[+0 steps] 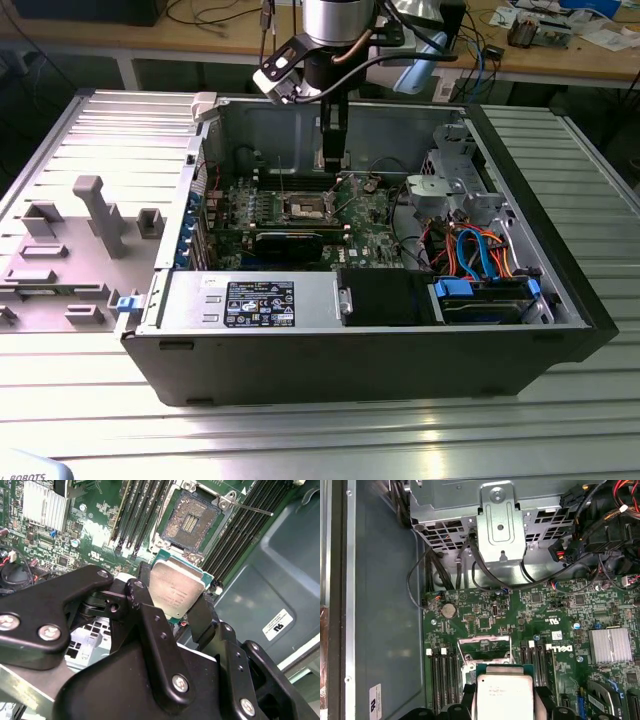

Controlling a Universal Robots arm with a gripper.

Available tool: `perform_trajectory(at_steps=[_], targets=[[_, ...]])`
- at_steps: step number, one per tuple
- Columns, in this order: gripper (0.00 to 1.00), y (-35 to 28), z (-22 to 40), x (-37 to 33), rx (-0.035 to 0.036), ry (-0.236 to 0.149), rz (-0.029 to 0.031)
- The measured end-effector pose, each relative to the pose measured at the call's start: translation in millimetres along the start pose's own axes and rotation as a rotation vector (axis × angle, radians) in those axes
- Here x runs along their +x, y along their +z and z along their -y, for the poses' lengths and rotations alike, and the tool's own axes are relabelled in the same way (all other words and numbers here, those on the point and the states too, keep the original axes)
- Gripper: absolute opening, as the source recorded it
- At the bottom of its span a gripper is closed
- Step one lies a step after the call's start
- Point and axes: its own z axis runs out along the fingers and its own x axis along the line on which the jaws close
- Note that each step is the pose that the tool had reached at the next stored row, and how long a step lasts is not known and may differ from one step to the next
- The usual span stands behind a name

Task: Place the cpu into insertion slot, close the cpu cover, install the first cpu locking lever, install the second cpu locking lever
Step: 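Place the cpu into insertion slot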

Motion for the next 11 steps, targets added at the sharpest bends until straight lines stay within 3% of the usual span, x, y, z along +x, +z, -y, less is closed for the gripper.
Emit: perform_trajectory(at_steps=[4, 11], targets=[[0.54, 0.4, 5.1, -0.4, 0.0009, -0.020, -0.0062], [0.54, 0.4, 6.0, -0.5, 0.0010, -0.021, -0.0068]])
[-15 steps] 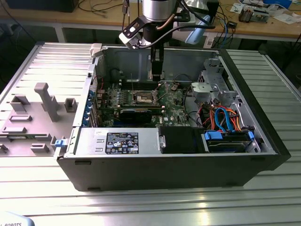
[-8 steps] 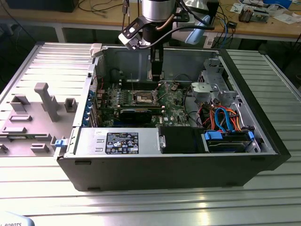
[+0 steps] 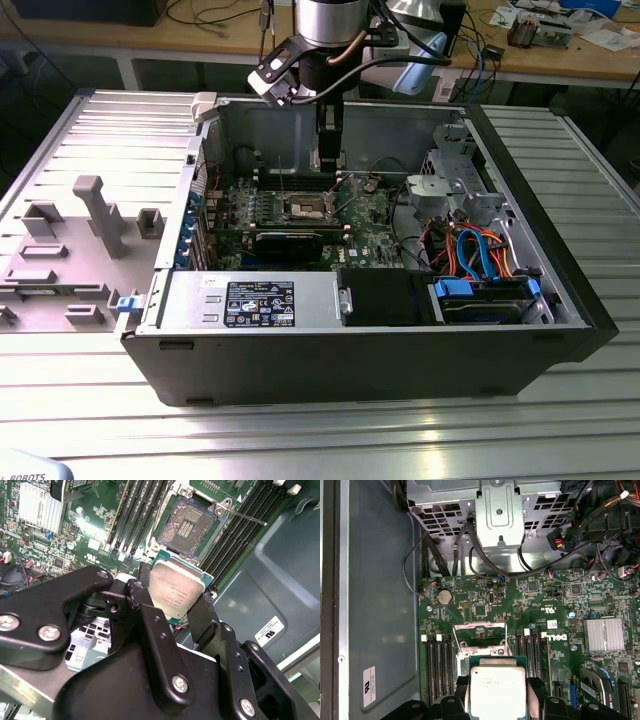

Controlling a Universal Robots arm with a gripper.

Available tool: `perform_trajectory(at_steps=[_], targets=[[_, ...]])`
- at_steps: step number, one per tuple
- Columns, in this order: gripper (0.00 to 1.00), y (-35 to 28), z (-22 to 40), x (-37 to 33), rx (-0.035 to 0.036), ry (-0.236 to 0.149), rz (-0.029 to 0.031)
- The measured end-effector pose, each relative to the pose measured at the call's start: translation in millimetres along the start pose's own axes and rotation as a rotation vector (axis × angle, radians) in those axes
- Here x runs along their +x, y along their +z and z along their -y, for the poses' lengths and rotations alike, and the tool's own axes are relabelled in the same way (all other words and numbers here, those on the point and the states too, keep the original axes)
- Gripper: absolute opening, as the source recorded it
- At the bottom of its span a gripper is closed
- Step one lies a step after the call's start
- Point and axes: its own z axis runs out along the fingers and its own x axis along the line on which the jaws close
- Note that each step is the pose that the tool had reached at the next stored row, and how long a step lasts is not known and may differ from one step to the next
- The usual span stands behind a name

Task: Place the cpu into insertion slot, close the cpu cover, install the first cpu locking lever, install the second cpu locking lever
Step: 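Place the cpu into insertion slot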

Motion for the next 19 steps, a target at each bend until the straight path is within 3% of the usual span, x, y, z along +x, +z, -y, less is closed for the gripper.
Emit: perform_trajectory(at_steps=[5, 10, 19], targets=[[0.54, 0.7, 0.1, -0.1, 0.0000, 0.000, -0.0002], [0.54, 12.7, 1.7, -0.4, 0.0000, -0.001, 0.0001], [0.54, 27.4, 6.9, -0.8, 0.0003, -0.010, -0.0005]])
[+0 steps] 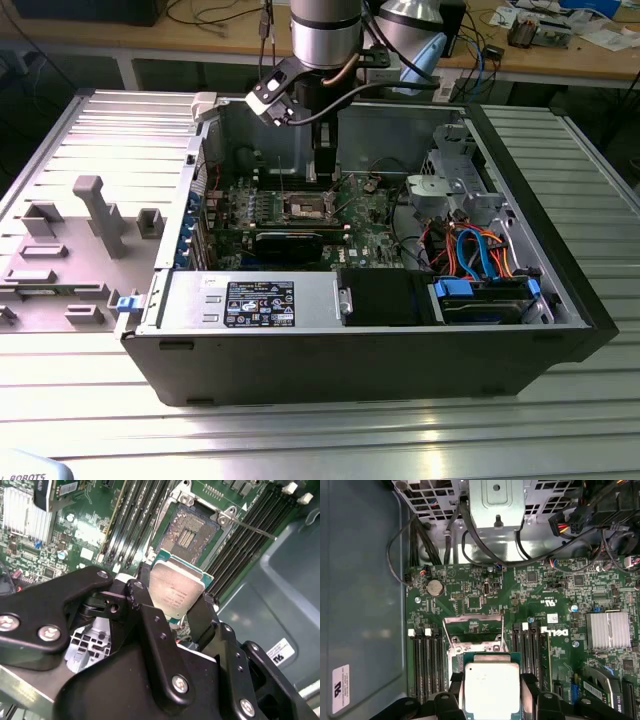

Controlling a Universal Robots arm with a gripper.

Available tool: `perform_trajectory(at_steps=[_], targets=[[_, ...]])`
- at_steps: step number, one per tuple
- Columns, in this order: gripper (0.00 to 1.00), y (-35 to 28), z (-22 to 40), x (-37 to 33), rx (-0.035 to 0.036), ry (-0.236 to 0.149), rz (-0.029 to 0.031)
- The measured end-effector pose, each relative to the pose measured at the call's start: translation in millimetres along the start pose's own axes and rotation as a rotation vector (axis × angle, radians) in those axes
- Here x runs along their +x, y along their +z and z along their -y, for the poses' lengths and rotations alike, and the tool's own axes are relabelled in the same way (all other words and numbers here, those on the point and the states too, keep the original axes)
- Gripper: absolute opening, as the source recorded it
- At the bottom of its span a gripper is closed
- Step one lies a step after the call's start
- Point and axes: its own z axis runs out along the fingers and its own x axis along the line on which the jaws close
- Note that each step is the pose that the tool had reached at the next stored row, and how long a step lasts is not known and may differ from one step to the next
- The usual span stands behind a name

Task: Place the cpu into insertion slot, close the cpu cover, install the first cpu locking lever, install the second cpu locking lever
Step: 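Place the cpu into insertion slot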

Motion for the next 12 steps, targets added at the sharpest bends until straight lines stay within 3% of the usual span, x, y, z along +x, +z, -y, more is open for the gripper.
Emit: perform_trajectory(at_steps=[12], targets=[[0.54, 2.9, 0.5, 0.7, 0.0008, 0.000, 0.0001]])
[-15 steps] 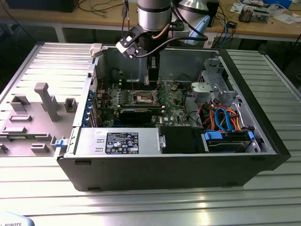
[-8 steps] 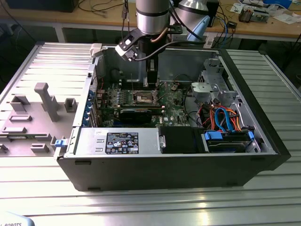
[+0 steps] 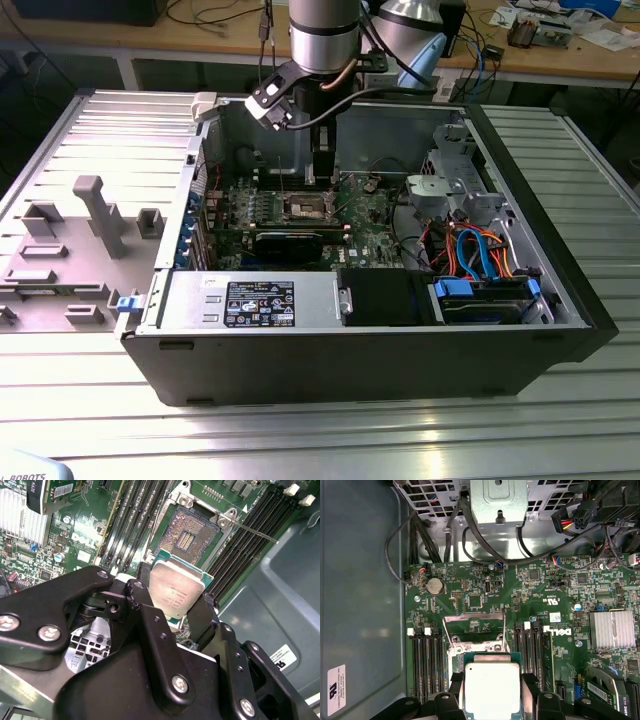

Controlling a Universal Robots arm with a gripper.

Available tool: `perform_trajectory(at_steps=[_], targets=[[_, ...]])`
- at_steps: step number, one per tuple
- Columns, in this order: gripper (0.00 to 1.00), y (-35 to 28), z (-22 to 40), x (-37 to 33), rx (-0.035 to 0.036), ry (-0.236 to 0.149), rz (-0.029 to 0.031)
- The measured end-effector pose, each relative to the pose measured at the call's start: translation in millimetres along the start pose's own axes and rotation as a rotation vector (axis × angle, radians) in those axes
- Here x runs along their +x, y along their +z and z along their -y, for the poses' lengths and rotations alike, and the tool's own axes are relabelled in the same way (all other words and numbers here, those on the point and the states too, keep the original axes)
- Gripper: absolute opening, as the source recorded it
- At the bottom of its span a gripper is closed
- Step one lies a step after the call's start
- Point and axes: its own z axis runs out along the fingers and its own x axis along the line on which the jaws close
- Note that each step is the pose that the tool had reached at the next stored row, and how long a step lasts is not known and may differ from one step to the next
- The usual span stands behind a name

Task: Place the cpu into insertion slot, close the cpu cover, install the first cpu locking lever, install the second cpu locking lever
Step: 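Place the cpu into insertion slot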

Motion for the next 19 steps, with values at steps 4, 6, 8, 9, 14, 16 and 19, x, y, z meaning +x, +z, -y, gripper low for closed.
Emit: perform_trajectory(at_steps=[4, 6, 8, 9, 14, 16, 19], targets=[[0.54, 0.1, 0.6, 0.0, -0.0002, 0.000, 0.0000], [0.54, 3.2, 4.8, -0.3, -0.0001, 0.000, -0.0001], [0.54, 6.8, 7.8, -0.5, 0.0002, -0.008, -0.0007], [0.54, 10.0, 8.9, -0.7, 0.0007, -0.023, -0.0017], [0.54, 15.3, 9.8, -0.9, 0.0031, -0.097, -0.0068], [0.54, 15.4, 9.7, -0.9, 0.0030, -0.098, -0.0071], [0.54, 15.4, 9.7, -0.9, 0.0030, -0.098, -0.0072]])
